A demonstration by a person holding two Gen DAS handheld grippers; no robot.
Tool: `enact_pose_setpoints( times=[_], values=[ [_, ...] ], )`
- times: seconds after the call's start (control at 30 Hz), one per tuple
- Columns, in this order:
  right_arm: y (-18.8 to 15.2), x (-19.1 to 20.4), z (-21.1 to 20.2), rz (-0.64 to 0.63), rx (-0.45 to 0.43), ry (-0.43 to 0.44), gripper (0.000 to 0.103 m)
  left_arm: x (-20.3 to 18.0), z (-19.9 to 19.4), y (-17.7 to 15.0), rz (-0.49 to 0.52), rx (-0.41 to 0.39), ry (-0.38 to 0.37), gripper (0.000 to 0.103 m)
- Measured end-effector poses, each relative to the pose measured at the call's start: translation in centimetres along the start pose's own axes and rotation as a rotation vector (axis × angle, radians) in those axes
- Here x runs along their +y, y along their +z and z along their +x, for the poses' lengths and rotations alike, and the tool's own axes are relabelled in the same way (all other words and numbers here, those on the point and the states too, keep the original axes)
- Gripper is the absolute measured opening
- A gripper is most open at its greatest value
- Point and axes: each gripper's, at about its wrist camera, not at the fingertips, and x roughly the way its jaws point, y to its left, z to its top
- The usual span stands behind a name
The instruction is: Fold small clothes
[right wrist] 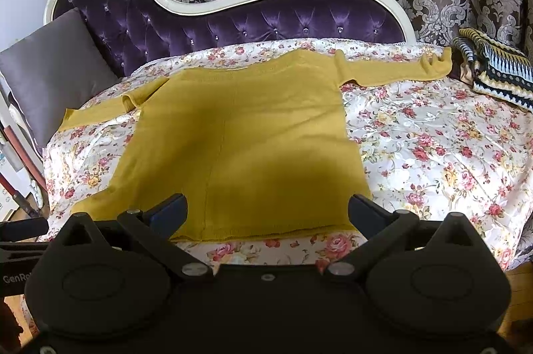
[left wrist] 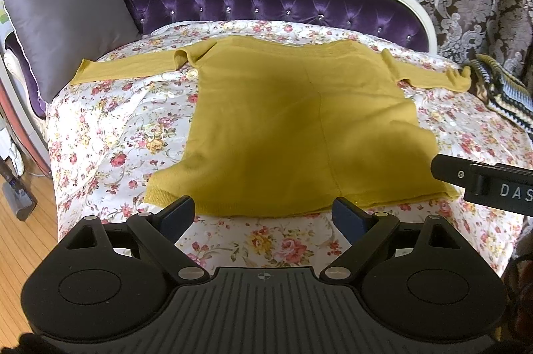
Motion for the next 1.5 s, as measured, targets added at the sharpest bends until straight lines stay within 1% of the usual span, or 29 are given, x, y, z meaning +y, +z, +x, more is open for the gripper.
enact_pose_setpoints(
  times=[0.87, 1.5],
  values=[
    [-0.4, 0.3, 0.5, 0.000, 0.021, 0.006, 0.102, 0.1, 0.3, -0.1, -0.012, 0.019, -0.009, 0.090],
    [-0.6, 0.5, 1.0, 0.001, 0.062, 0.001, 0.102, 0.3, 1.2, -0.4, -0.029, 0.084, -0.046, 0.090]
  ],
)
